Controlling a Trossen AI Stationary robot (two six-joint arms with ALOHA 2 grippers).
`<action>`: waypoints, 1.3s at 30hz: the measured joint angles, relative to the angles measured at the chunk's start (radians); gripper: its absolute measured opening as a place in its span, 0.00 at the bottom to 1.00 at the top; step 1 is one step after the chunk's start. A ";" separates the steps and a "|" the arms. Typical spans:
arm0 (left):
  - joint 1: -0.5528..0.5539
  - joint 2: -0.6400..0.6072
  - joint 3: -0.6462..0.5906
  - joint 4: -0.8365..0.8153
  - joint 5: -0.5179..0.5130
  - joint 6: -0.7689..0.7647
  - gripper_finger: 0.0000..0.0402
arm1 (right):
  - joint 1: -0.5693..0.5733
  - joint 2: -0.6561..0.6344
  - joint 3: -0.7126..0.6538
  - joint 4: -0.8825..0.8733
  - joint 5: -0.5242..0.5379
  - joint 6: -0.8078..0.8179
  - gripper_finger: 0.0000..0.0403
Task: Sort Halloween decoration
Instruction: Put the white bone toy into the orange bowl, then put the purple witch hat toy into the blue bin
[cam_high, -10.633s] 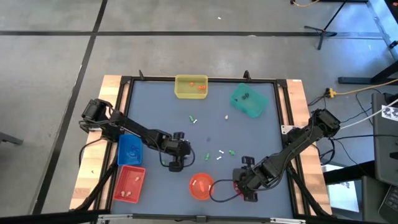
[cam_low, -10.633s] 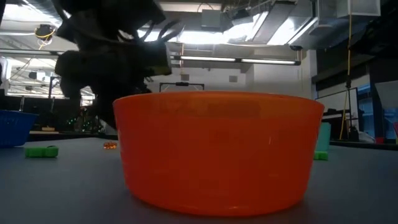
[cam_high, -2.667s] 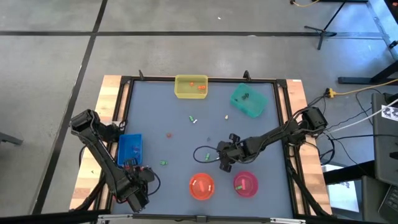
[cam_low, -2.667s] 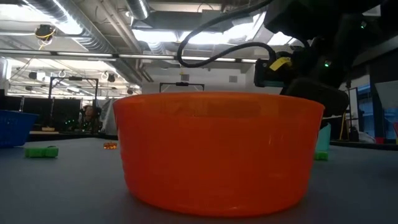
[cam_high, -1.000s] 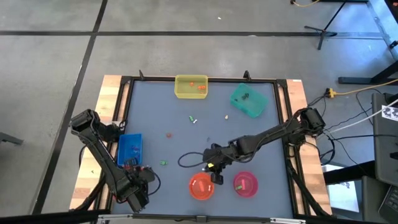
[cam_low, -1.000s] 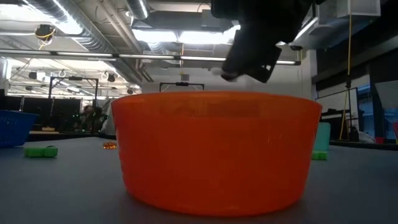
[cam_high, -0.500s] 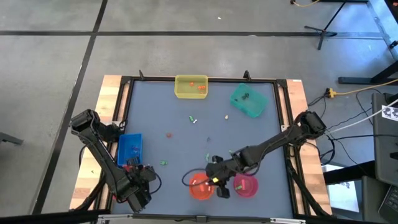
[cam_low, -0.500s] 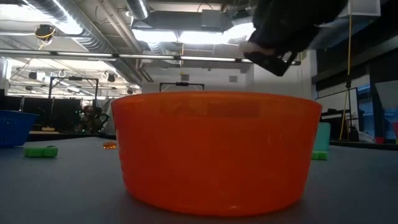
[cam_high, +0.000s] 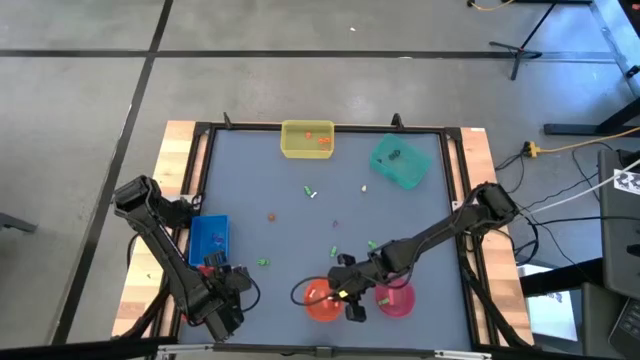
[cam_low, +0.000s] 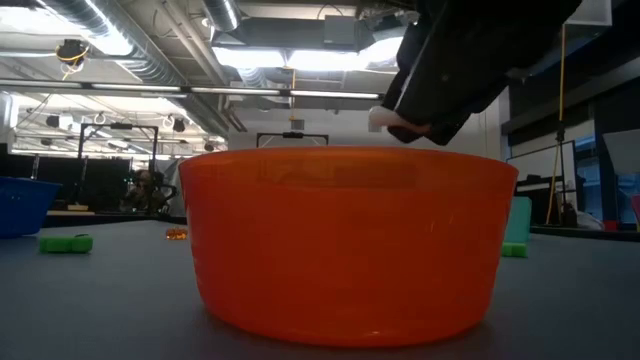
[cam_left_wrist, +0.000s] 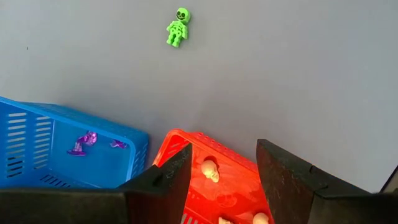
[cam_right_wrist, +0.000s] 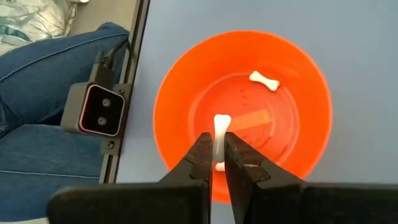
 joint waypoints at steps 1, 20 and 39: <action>0.000 0.000 0.000 0.000 0.000 0.000 0.41 | 0.000 0.000 0.000 0.000 0.001 0.000 0.06; 0.000 0.000 0.000 0.004 0.000 0.000 0.41 | 0.001 0.000 0.000 -0.001 0.001 0.001 0.39; 0.361 0.000 0.000 0.361 -0.174 0.366 0.41 | 0.003 -0.192 0.154 -0.458 0.130 -0.105 0.39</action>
